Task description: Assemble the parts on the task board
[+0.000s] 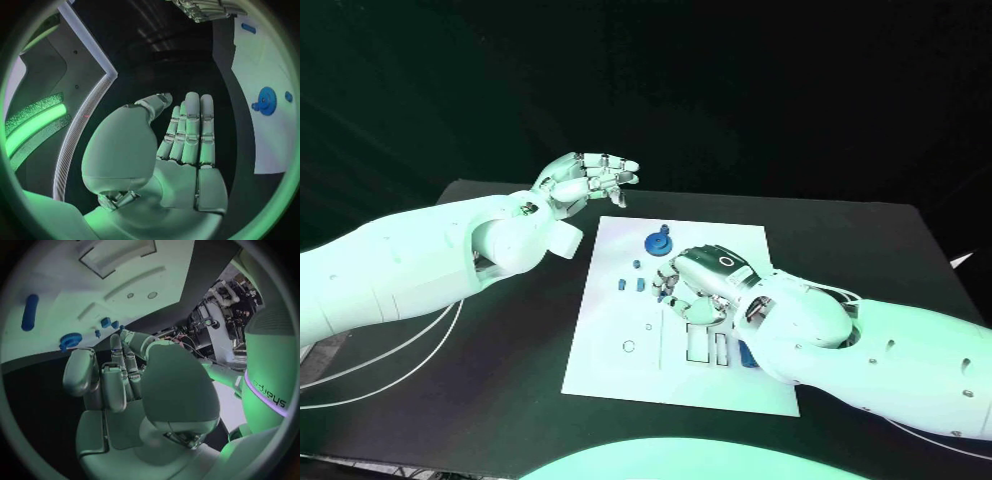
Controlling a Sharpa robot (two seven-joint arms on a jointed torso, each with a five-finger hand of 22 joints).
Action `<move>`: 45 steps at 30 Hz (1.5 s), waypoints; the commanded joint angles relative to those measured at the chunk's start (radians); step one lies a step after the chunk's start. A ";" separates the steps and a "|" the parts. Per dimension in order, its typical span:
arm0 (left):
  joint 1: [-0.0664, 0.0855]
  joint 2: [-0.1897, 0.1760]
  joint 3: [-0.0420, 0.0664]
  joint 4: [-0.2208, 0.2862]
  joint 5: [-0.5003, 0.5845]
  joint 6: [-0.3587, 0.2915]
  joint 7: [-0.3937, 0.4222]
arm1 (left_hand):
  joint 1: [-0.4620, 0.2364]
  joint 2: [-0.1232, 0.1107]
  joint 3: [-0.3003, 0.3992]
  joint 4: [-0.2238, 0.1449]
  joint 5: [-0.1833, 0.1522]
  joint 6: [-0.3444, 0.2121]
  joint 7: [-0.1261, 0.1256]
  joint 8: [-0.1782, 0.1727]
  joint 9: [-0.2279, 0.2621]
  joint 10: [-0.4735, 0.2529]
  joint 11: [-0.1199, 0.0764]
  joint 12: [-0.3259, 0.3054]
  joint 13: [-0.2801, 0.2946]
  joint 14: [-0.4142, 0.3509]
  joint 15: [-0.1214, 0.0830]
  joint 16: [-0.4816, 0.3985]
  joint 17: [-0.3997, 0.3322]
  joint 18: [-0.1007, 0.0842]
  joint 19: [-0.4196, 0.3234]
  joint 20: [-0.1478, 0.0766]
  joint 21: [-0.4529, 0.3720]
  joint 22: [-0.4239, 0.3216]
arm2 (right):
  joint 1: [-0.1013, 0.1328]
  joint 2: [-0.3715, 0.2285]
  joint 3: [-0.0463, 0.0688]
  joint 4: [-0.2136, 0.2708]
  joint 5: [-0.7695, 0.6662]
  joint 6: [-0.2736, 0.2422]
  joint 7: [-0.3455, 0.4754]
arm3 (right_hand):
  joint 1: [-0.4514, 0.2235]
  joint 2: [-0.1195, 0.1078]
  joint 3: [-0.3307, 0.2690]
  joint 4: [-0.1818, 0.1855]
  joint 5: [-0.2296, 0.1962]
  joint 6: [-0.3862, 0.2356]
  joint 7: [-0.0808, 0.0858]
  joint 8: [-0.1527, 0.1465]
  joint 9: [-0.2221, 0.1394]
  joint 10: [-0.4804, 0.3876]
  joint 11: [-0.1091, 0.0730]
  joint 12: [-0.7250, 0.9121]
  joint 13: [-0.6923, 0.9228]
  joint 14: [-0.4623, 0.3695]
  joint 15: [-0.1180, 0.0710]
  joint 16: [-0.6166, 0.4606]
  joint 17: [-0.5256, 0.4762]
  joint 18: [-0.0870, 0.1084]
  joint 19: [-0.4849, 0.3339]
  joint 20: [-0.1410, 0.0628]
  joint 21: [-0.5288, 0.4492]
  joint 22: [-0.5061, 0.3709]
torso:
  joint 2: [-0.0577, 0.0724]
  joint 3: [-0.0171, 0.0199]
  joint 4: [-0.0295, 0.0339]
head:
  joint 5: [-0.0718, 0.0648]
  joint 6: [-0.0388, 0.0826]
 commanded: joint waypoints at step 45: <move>0.001 0.020 0.000 0.001 0.003 0.012 0.007 | 0.010 -0.003 -0.008 0.003 -0.002 -0.010 0.014 -0.006 -0.002 -0.009 0.007 -0.003 -0.003 -0.006 0.009 -0.008 -0.002 0.005 0.008 0.004 -0.011 -0.004 | -0.061 0.089 -0.013 -0.086 -0.042 0.101 -0.005 | -0.012 0.004 0.004 -0.011 -0.007 0.005 0.001 0.002 0.002 0.047 -0.038 -0.009 0.001 0.048 -0.007 -0.007 -0.003 -0.015 -0.002 0.000 -0.011 0.112 | 0.001 0.0013 -0.0015 | 0.034 -0.031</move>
